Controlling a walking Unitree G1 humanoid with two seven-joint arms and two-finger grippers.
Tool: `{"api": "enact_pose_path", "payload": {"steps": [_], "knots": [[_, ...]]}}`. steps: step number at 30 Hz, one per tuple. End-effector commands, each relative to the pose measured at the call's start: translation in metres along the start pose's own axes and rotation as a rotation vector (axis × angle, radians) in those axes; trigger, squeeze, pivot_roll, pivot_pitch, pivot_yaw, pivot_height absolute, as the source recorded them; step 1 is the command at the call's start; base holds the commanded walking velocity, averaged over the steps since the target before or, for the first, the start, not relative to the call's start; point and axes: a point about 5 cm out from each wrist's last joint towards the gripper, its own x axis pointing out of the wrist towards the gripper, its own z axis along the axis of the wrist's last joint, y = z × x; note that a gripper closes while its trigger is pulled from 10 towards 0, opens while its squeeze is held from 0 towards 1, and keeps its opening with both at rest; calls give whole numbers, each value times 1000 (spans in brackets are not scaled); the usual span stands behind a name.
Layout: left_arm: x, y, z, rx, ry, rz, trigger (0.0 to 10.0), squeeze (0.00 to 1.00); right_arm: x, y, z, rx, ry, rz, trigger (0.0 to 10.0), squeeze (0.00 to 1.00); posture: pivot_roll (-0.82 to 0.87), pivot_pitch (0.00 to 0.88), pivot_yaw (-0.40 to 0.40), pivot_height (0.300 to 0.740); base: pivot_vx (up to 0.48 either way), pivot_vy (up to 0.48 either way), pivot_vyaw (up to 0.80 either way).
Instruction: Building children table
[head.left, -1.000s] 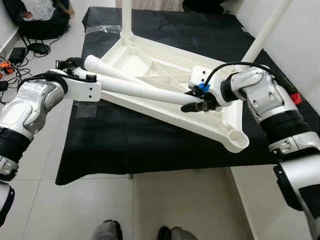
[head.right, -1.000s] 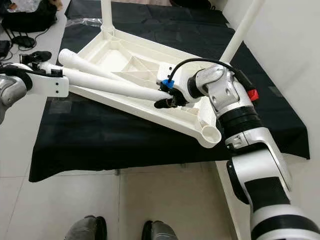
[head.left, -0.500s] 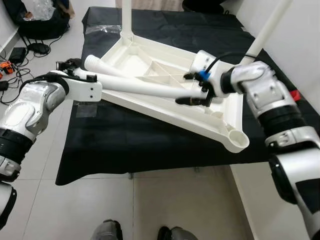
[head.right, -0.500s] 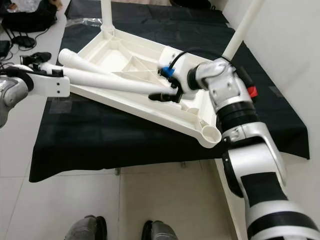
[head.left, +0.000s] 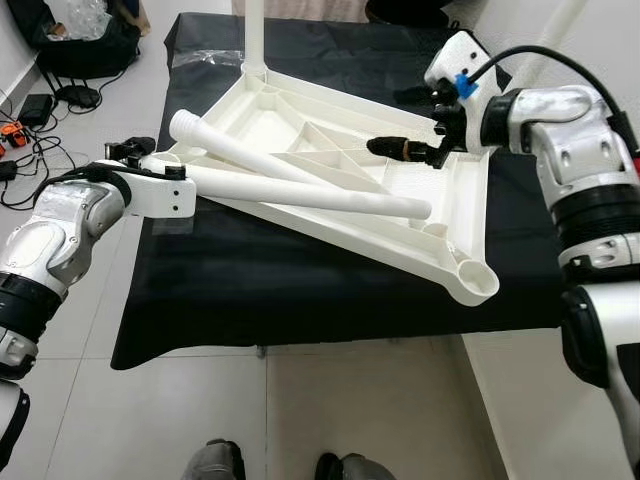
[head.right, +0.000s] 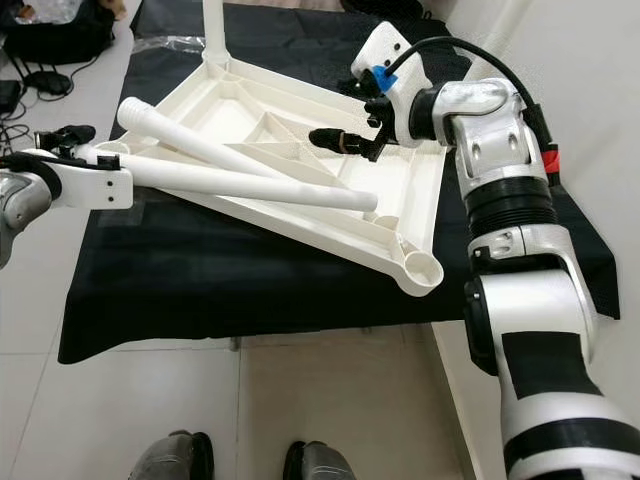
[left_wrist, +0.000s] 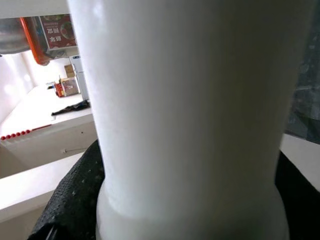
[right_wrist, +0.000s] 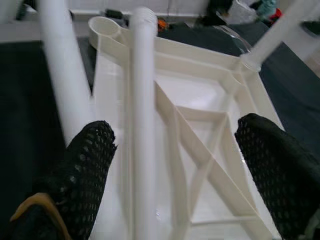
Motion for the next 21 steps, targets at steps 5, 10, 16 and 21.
{"api": "enact_pose_path", "payload": {"steps": [5, 10, 16, 21], "knots": [[-4, 0, -8, -49, 26, 12, 10000, 0, -7, -5, 6, 30, -95, -29, 10000, 0, 25, 115, -99, 740, 0, 0, 0], [-11, 9, -5, -318, 16, 128, 10000, 0, -8, -30, 2, 242, -245, -432, 10000, 0, 30, 77, -91, 740, 0, 0, 0], [-28, 7, 7, -697, 16, 353, 10000, 0, 5, -6, -38, 447, -360, -613, 10000, 0, 37, 27, -90, 740, 0, 0, 0], [-37, -16, 20, -796, 22, 354, 10000, 0, 14, 24, -66, 553, -384, -590, 10000, 0, 39, 10, -85, 740, 0, 0, 0]]}}
